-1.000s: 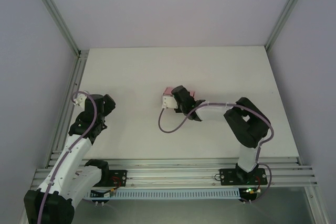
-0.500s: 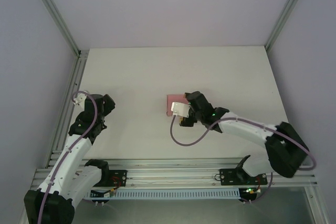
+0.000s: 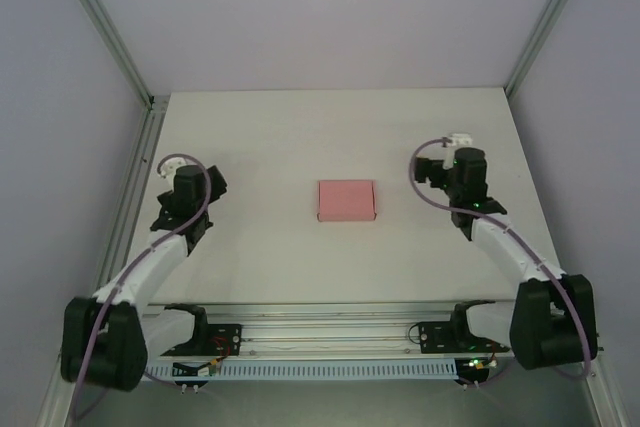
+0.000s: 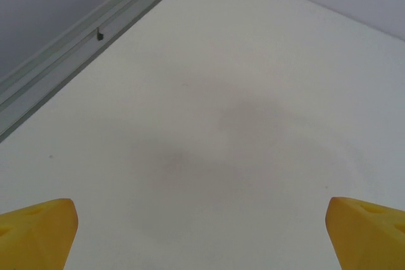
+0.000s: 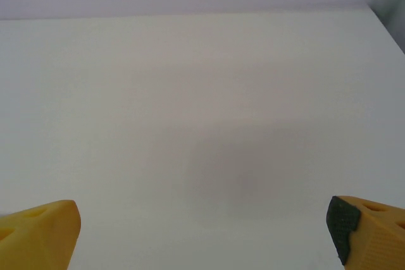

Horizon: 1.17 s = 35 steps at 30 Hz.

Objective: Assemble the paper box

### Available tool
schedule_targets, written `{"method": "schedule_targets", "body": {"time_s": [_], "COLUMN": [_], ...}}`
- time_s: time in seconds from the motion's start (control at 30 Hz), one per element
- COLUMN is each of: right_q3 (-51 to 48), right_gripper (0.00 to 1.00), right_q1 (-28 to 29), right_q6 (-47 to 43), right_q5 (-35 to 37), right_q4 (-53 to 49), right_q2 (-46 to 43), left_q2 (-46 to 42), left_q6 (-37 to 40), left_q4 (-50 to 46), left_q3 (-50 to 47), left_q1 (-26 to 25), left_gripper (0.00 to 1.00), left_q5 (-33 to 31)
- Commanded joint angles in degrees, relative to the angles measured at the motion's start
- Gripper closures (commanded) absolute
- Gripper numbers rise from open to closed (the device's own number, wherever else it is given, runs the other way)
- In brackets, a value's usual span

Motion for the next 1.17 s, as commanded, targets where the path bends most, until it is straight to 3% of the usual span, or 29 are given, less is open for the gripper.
{"method": "schedule_targets", "body": {"time_s": [0.0, 0.1, 0.23, 0.3, 0.33, 0.37, 0.4, 0.57, 1.13], "right_q3": [-7.57, -13.84, -17.26, -17.56, -16.2, -14.05, -13.25, -12.64, -12.84], "right_gripper": [0.0, 0.0, 0.0, 0.0, 0.0, 0.0, 0.0, 0.0, 0.0], "right_q1": [-1.18, -1.36, -2.0, -2.06, -1.46, -2.26, -2.97, -5.05, -4.98], "right_q6": [8.14, 4.26, 3.31, 1.6, 0.78, 2.14, 2.56, 4.41, 4.13], "right_q5": [2.33, 3.66, -0.44, -3.65, -3.04, -5.71, -6.58, -8.58, -8.75], "right_q4": [15.81, 32.71, 43.11, 52.62, 49.75, 40.29, 41.22, 39.4, 40.65], "right_q2": [3.05, 6.51, 12.45, 20.57, 21.0, 17.95, 19.16, 18.97, 19.36], "left_q2": [6.21, 10.93, 16.37, 22.89, 27.1, 24.96, 22.81, 25.51, 25.26], "left_q6": [7.04, 14.32, 16.9, 17.08, 18.22, 17.64, 17.3, 16.83, 16.89], "left_q4": [18.32, 25.92, 37.37, 50.44, 58.44, 53.03, 47.38, 49.95, 49.54], "left_q3": [-3.75, -4.82, -8.95, -13.16, -14.14, -13.63, -12.23, -11.33, -11.43], "left_q1": [0.98, 1.27, 1.88, 1.95, 2.14, 2.24, 2.46, 2.48, 2.48], "left_gripper": [0.0, 0.0, 0.0, 0.0, 0.0, 0.0, 0.0, 0.0, 0.0], "left_q5": [1.06, 6.91, 10.26, 11.66, 11.87, 13.59, 14.74, 11.24, 11.52]}}
